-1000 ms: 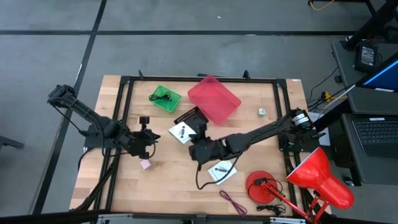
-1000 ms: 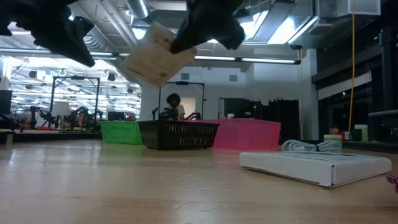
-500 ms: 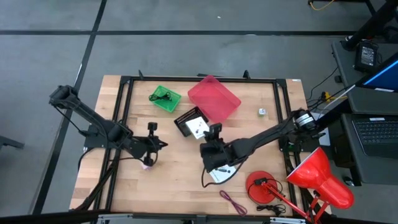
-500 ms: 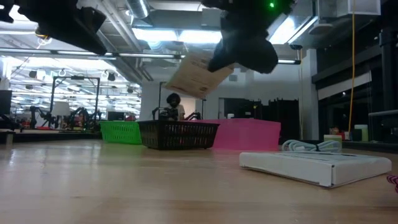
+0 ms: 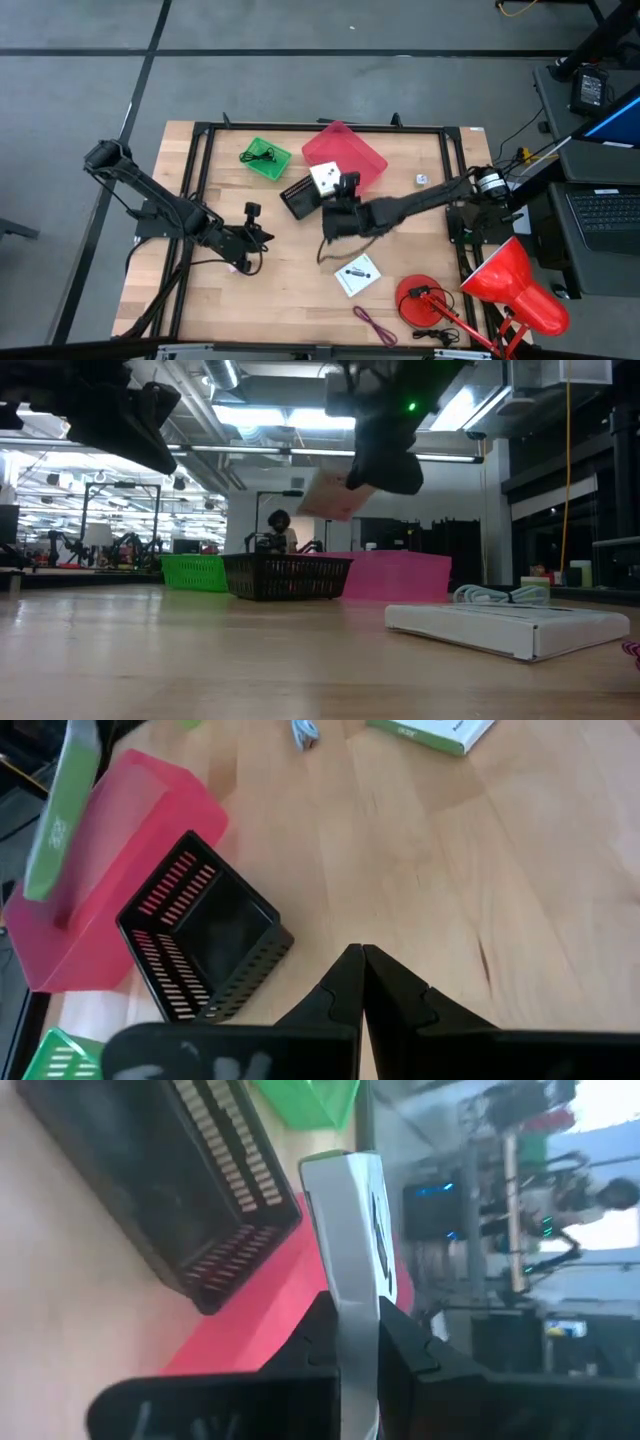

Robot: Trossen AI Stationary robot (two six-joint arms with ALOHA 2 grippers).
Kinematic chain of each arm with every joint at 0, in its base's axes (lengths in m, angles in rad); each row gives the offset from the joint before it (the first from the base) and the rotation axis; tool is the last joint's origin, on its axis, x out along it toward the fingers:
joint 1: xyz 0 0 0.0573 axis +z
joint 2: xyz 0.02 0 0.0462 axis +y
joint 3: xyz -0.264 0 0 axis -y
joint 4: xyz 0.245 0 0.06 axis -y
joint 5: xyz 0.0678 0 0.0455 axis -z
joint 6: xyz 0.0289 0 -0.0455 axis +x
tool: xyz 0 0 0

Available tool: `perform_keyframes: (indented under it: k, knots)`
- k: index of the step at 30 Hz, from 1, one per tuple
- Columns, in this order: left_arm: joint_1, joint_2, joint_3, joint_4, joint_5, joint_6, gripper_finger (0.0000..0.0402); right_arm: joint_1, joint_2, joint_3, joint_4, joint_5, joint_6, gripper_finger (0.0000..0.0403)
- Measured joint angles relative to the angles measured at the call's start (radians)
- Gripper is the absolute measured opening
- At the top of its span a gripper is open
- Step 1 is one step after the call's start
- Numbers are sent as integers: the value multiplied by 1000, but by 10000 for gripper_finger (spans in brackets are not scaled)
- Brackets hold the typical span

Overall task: Pick and place items into bin
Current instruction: Put the left white card reader box into the red bin

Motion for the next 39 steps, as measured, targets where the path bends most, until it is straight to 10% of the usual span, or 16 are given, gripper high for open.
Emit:
perform_keyframes:
  k: [15, 39]
  knots:
    - [2, -13, 0, -13, -37, -14, 2, -297, -28, -115, 241, -154, -225, 15]
    - [74, -36, 0, -68, -27, 4, 3, -417, -47, -317, 526, -305, -368, 25]
